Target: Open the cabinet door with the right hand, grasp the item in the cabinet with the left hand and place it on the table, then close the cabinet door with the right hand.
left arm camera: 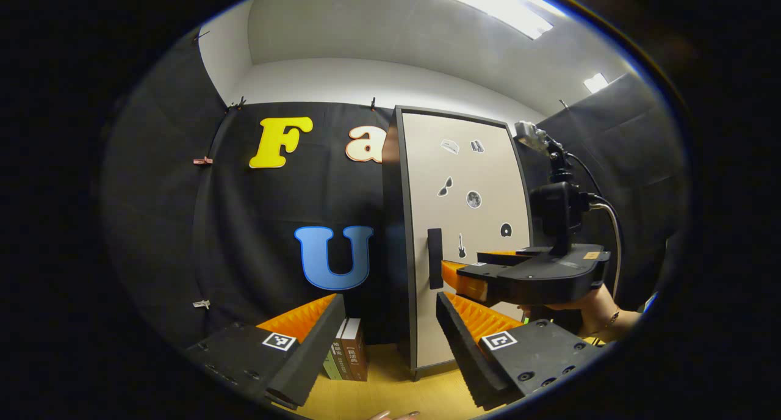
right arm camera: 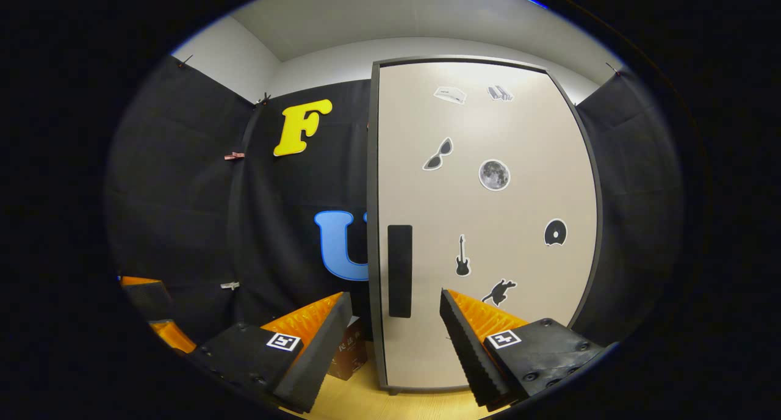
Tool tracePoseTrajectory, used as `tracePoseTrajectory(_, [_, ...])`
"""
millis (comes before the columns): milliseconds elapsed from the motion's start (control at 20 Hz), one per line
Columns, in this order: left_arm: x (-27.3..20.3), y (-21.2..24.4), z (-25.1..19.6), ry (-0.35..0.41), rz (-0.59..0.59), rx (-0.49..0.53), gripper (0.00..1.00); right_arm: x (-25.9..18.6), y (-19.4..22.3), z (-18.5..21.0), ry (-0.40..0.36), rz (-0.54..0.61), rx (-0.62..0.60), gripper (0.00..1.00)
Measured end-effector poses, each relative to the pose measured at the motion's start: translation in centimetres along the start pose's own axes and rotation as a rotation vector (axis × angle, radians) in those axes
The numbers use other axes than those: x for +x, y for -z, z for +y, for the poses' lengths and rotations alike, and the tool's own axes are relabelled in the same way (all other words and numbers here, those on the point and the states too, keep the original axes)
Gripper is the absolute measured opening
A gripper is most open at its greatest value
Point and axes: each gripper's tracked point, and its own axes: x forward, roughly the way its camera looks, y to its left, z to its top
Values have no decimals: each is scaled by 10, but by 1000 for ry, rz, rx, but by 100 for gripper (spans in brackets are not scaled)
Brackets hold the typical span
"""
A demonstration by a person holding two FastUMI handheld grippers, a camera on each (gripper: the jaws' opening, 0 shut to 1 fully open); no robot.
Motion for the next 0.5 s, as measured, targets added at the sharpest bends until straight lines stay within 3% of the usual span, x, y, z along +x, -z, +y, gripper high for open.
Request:
tracePoseTrajectory(300, [5, 11, 13, 23, 23, -26, 94, 41, 19, 3, 54, 45, 22, 91])
tracePoseTrajectory(400, [6, 16, 20, 19, 34, -34, 94, 53, 22, 3, 79, 42, 1, 84])
tracePoseTrajectory(500, [6, 23, 28, 15, 51, -46, 94, 65, 21, 1, 105, 31, -22, 84])
